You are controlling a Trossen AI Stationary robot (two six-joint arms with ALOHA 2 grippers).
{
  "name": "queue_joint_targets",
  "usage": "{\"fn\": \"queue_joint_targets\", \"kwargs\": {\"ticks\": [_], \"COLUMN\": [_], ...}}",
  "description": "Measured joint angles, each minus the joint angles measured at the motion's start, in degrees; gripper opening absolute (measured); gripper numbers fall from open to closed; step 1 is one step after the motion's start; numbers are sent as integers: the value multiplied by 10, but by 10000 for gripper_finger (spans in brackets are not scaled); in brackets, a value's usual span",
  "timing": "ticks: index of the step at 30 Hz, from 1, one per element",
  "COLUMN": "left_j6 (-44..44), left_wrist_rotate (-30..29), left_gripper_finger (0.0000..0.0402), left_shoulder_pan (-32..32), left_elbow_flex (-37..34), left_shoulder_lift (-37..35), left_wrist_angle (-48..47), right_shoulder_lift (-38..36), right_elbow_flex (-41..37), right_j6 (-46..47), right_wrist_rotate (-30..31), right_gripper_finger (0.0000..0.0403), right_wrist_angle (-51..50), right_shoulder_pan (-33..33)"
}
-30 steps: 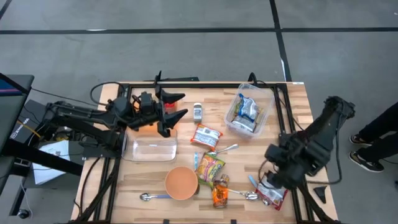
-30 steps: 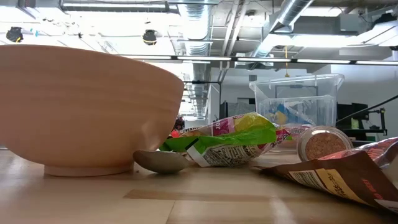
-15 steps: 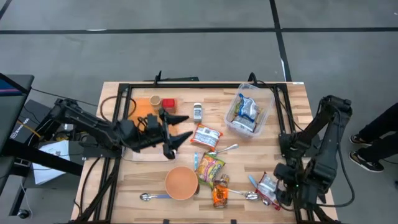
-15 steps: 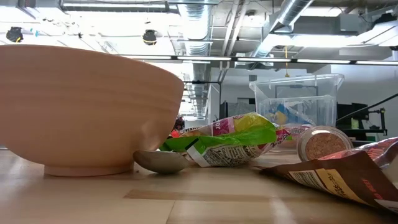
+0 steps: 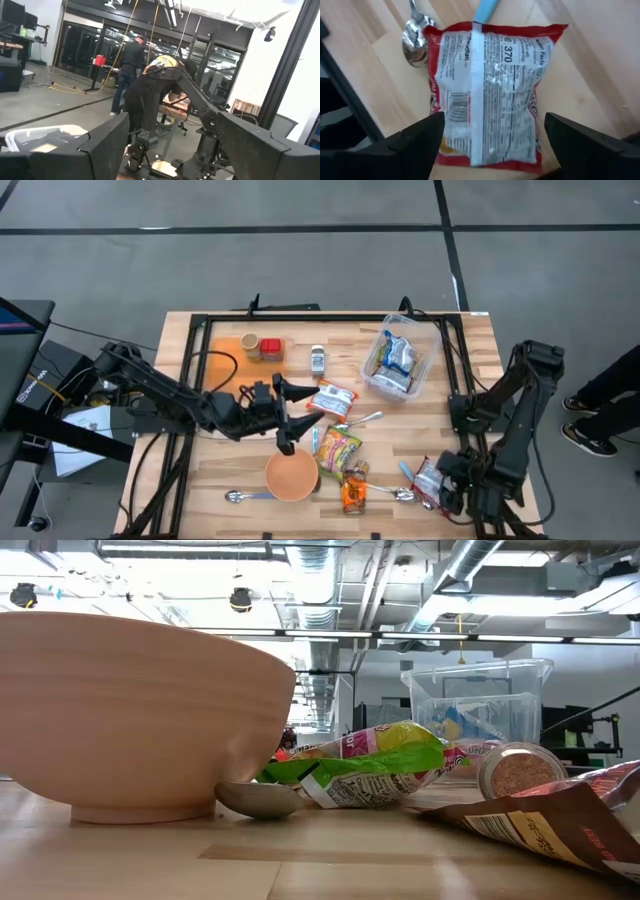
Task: Pick & Place Food Item
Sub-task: Put the red noodle pack into the top transparent bin
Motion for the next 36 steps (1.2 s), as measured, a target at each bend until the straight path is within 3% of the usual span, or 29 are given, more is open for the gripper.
{"fn": "queue_joint_targets", "kwargs": {"ticks": [13,18,29,31,36], "left_j6": [0,0,0,0,5], "left_wrist_rotate": [0,0,0,0,0], "left_gripper_finger": [296,296,296,296,296], "left_shoulder_pan": [-3,-3,-2,-2,-1], "left_elbow_flex": [0,0,0,0,0], "left_shoulder_lift": [0,0,0,0,0], "left_wrist_angle": [16,17,16,16,16], "right_shoulder_lift": [54,52,52,52,52], "right_elbow_flex": [-31,-31,9,30,100], "right_j6": [0,-2,-31,-37,-61], "right_wrist_rotate": [-2,4,35,50,58], "right_gripper_finger": [287,228,26,10,16], "right_wrist_angle": [66,62,47,25,-90], "right_shoulder_pan": [-12,-16,-16,-17,-39]}}
